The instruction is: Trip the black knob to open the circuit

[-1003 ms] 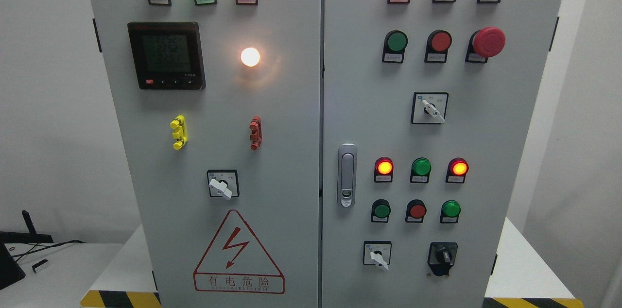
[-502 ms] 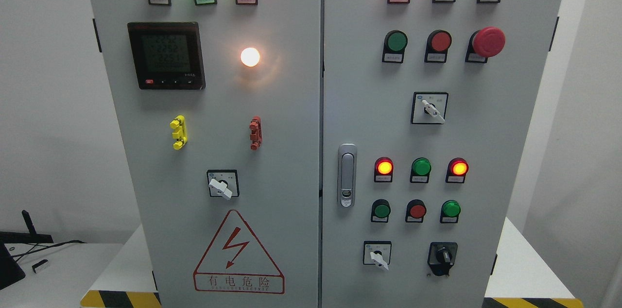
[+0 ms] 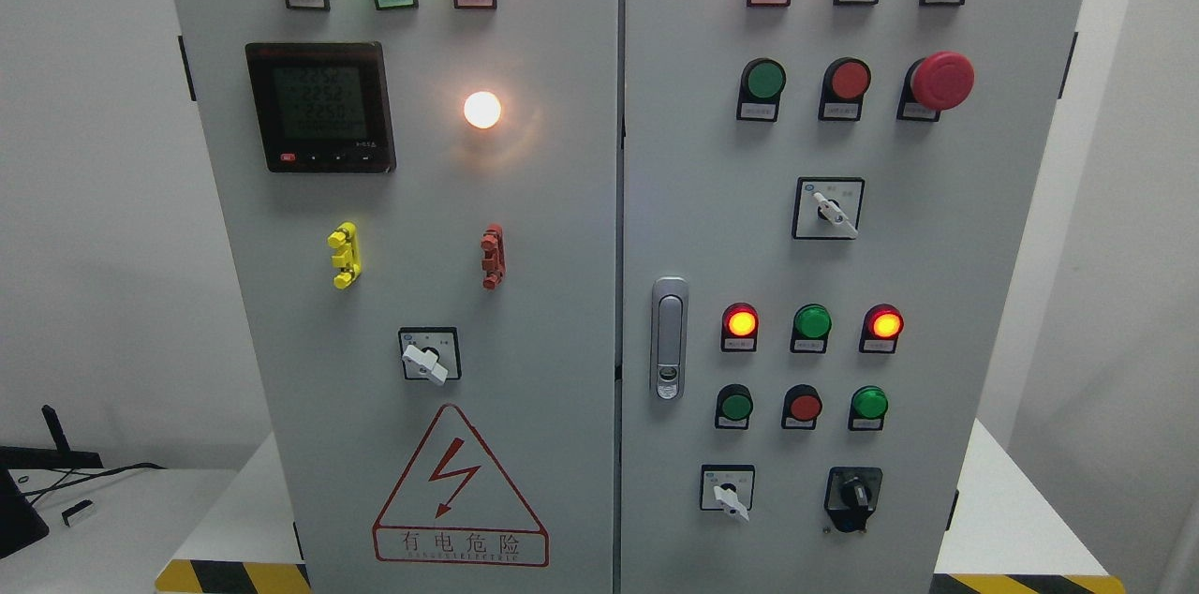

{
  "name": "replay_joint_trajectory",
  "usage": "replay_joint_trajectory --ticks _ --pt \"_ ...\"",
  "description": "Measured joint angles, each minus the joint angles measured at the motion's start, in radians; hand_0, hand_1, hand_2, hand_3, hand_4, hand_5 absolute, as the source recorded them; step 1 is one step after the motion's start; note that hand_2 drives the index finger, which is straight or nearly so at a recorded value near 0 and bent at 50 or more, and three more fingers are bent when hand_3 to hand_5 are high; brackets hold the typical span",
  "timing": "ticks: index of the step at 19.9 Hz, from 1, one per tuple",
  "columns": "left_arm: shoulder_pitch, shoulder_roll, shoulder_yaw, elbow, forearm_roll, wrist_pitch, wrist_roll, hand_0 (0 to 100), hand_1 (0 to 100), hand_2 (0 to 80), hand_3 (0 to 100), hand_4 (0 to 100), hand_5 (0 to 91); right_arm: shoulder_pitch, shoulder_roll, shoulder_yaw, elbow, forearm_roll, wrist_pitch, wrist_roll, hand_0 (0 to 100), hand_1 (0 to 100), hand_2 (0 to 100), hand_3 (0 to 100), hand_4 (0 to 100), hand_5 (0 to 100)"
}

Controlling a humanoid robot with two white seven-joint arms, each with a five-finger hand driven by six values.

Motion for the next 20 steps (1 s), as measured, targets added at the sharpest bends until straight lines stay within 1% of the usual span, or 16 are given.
replay_joint_trajectory --ticks 4,6,7,10,12,13,14,15,16,18,19,20 --pt "0.0 0.0 0.0 0.0 0.0 0.0 0.0 12 39 0.0 0 0 0.0 -0.102 -0.005 0.004 -0.018 -0.001 0.099 -0.014 7 27 23 51 43 37" --pt "0.0 0.0 0.0 0.0 0.0 0.0 0.0 12 39 0.0 0 0 0.0 -0.158 -0.006 0.009 -0.026 -0.001 0.15 -0.018 8 28 23 52 45 38" --pt "0.0 0.0 0.0 0.0 0.0 0.0 0.0 12 39 0.0 0 0 0.0 -0.183 -0.007 0.012 -0.029 -0.001 0.171 -0.018 8 28 23 52 45 39" --pt "0.0 0.0 0.0 0.0 0.0 0.0 0.0 12 39 0.0 0 0 0.0 -0.256 -0.009 0.023 -0.036 -0.001 0.224 -0.021 9 29 23 56 52 42" --pt "0.0 0.0 0.0 0.0 0.0 0.0 0.0 12 39 0.0 0 0 0.0 -0.3 -0.01 0.031 -0.041 -0.001 0.251 -0.026 10 30 24 61 58 50" --pt "0.0 0.0 0.0 0.0 0.0 0.0 0.0 12 39 0.0 0 0 0.0 -0.32 -0.01 0.035 -0.042 0.0 0.269 -0.029 10 30 24 61 59 52" --pt "0.0 0.0 0.0 0.0 0.0 0.0 0.0 12 39 0.0 0 0 0.0 -0.339 -0.01 0.039 -0.044 0.0 0.281 -0.03 10 34 24 65 63 58" --pt "0.0 0.0 0.0 0.0 0.0 0.0 0.0 12 39 0.0 0 0 0.0 -0.359 -0.01 0.043 -0.045 0.0 0.302 -0.03 10 39 25 73 68 64" --pt "0.0 0.0 0.0 0.0 0.0 0.0 0.0 12 39 0.0 0 0 0.0 -0.379 -0.01 0.047 -0.046 0.0 0.316 -0.031 10 42 25 75 70 66" --pt "0.0 0.0 0.0 0.0 0.0 0.0 0.0 12 39 0.0 0 0 0.0 -0.419 -0.01 0.055 -0.048 0.0 0.348 -0.031 13 53 26 88 79 79" --pt "0.0 0.0 0.0 0.0 0.0 0.0 0.0 12 39 0.0 0 0 0.0 -0.434 -0.009 0.058 -0.048 0.001 0.362 -0.031 14 54 27 91 81 81" --pt "0.0 0.0 0.0 0.0 0.0 0.0 0.0 12 39 0.0 0 0 0.0 -0.45 -0.009 0.061 -0.049 0.001 0.37 -0.032 17 56 27 96 85 85"
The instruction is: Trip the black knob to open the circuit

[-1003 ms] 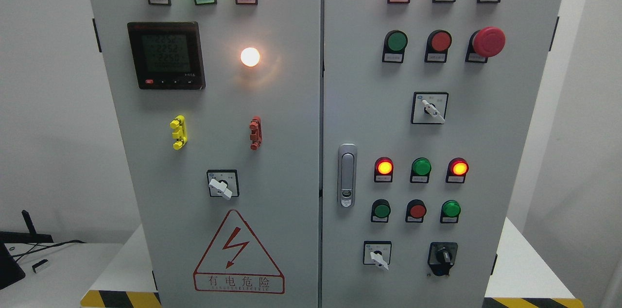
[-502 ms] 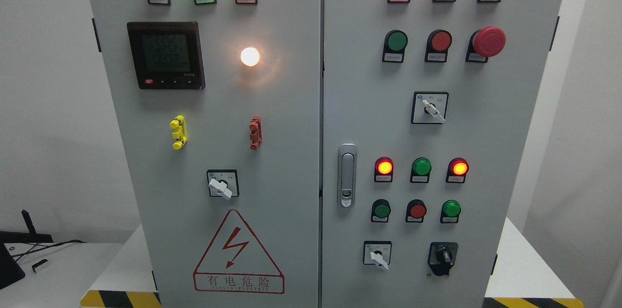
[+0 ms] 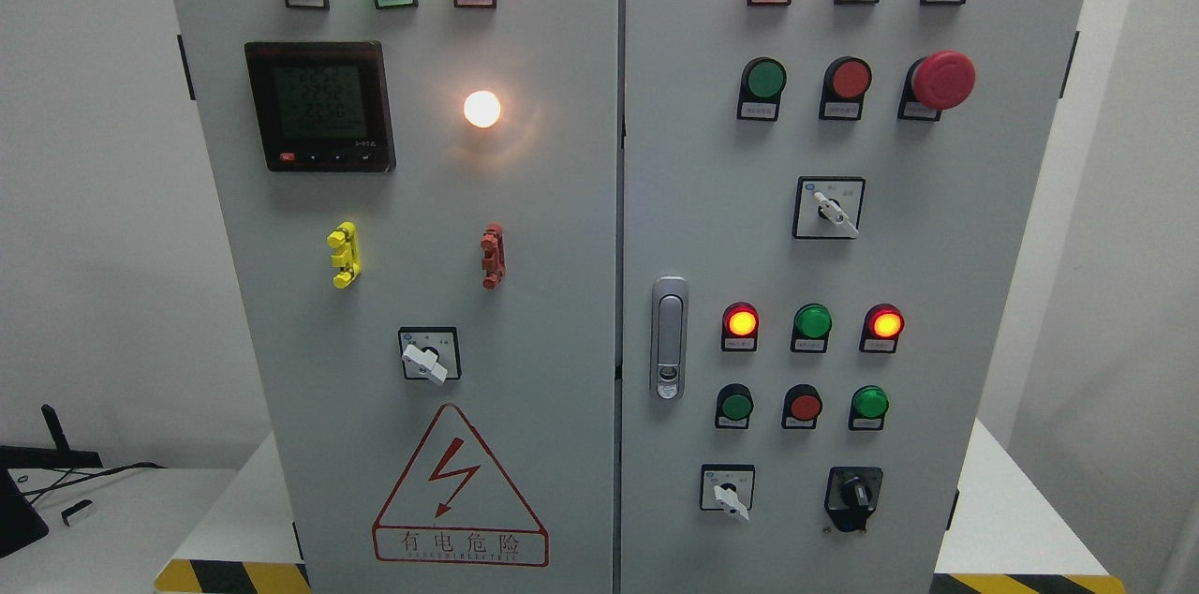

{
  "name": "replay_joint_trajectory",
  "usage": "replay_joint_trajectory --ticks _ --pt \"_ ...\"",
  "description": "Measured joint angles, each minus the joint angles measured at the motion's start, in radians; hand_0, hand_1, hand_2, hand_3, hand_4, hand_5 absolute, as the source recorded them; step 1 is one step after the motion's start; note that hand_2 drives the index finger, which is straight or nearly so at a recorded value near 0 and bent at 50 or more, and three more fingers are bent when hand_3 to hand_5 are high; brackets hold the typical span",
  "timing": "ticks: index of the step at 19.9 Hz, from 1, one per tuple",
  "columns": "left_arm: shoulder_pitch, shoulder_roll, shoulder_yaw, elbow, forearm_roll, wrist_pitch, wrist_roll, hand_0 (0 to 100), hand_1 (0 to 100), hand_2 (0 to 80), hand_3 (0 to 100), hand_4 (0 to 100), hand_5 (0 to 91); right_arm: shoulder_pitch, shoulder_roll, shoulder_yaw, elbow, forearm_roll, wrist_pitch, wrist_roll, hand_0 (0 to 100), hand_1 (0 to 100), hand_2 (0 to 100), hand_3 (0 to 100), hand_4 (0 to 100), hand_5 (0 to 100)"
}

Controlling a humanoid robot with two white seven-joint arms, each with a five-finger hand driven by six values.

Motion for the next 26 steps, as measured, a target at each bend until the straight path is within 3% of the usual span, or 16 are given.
replay_joint_trajectory --ticks 4,6,13,26 --pt "0.0 0.0 0.0 0.0 0.0 0.0 0.0 12 39 0.0 0 0 0.0 -0.05 0.0 0.015 -0.001 0.005 0.032 -0.008 22 62 31 100 99 91" --pt "0.0 0.0 0.0 0.0 0.0 0.0 0.0 12 39 0.0 0 0 0.0 -0.07 0.0 0.024 0.0 0.01 0.039 -0.018 24 63 32 100 100 92" --pt "0.0 0.0 0.0 0.0 0.0 0.0 0.0 12 39 0.0 0 0 0.0 -0.148 -0.001 0.062 0.024 0.074 0.057 -0.035 26 63 36 100 100 94" --pt "0.0 0.0 0.0 0.0 0.0 0.0 0.0 12 39 0.0 0 0 0.0 -0.328 0.002 0.162 0.091 0.128 0.135 -0.107 27 63 37 100 100 95"
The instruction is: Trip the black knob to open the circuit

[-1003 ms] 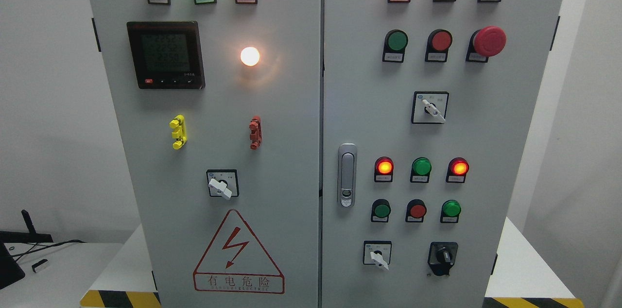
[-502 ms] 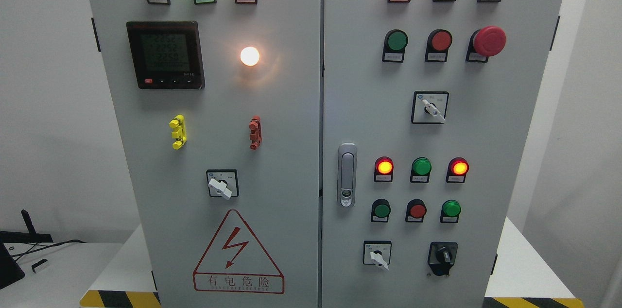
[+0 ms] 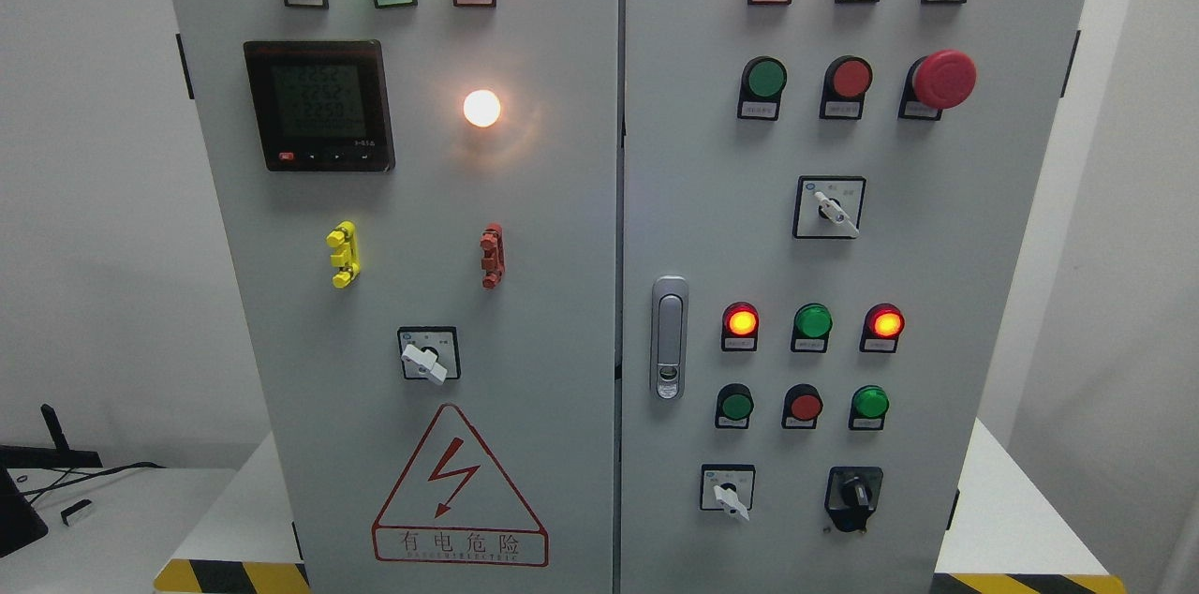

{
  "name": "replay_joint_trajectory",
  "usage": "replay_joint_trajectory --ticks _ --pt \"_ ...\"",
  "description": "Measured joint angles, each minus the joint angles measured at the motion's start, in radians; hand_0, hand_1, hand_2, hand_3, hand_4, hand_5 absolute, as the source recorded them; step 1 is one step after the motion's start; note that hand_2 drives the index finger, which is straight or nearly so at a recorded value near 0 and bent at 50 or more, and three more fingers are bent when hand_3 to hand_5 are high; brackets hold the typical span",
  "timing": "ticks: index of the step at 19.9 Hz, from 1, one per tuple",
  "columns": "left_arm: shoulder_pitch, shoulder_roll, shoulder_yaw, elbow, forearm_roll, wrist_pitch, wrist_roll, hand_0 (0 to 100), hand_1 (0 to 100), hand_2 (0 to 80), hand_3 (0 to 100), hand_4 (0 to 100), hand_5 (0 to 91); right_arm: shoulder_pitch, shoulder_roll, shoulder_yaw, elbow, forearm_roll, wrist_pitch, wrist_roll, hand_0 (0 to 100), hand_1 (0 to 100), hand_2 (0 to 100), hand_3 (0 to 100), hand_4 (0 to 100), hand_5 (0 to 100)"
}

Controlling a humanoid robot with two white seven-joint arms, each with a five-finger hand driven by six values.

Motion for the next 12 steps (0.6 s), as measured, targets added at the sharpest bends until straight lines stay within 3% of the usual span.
replay_joint_trajectory --ticks 4,12 --pt "0.0 0.0 0.0 0.0 0.0 0.0 0.0 12 39 0.0 0 0 0.0 -0.078 0.003 0.039 0.033 0.008 0.033 -0.029 28 63 39 100 100 96" --pt "0.0 0.0 0.0 0.0 0.0 0.0 0.0 12 39 0.0 0 0 0.0 -0.164 0.006 0.085 0.077 0.028 0.044 -0.039 26 65 40 100 100 96"
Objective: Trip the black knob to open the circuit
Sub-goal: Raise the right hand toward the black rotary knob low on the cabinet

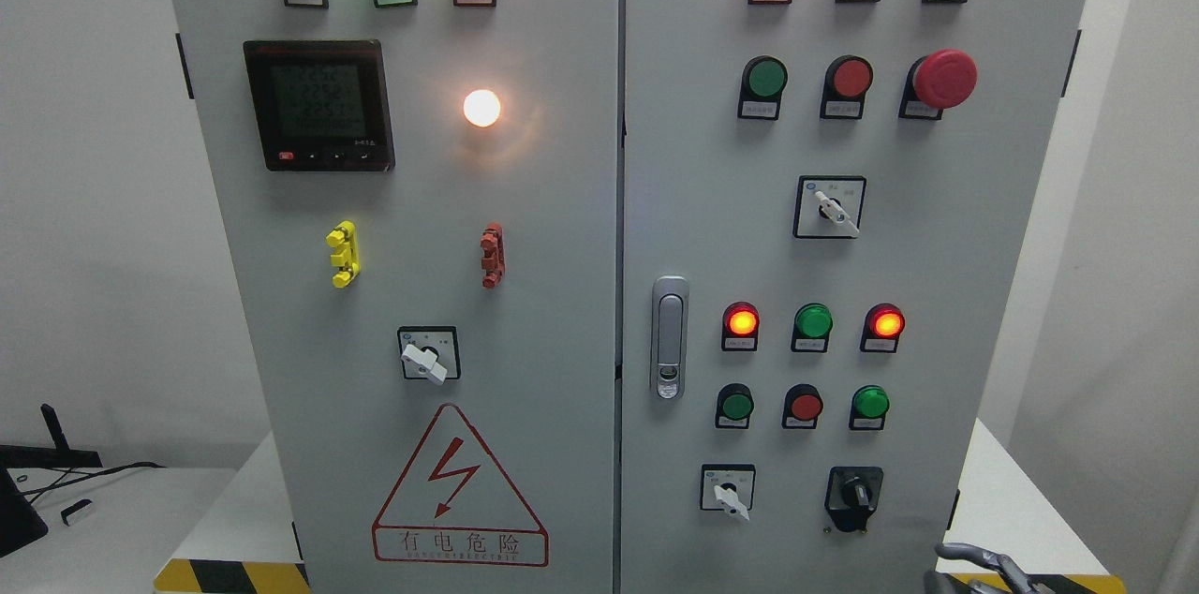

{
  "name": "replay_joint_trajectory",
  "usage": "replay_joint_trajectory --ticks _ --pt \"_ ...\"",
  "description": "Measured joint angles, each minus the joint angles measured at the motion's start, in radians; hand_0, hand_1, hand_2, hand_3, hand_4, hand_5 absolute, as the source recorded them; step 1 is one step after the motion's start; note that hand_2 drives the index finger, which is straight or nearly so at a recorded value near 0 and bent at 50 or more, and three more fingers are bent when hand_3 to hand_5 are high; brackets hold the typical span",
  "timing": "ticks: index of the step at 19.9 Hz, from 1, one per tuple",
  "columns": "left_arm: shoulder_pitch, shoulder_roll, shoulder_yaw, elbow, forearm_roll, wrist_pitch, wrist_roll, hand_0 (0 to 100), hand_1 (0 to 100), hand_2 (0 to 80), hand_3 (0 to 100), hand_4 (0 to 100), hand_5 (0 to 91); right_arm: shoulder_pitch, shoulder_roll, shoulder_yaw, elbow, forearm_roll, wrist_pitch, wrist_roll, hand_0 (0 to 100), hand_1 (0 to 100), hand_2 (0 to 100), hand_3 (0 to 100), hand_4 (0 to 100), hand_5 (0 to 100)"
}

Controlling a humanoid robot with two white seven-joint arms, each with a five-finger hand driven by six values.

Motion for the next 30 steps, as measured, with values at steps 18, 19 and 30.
replay_joint_trajectory --ticks 18,19,30 --pt "0.0 0.0 0.0 0.0 0.0 0.0 0.0 12 39 0.0 0 0 0.0 -0.031 0.009 0.036 0.067 0.055 0.001 -0.002 28 72 41 100 100 96" --pt "0.0 0.0 0.0 0.0 0.0 0.0 0.0 12 39 0.0 0 0 0.0 -0.038 0.01 0.037 0.07 0.056 0.001 -0.002 28 72 41 100 100 96" --pt "0.0 0.0 0.0 0.0 0.0 0.0 0.0 12 39 0.0 0 0 0.0 -0.101 0.016 0.042 0.115 0.061 0.001 -0.003 28 71 41 100 100 96"
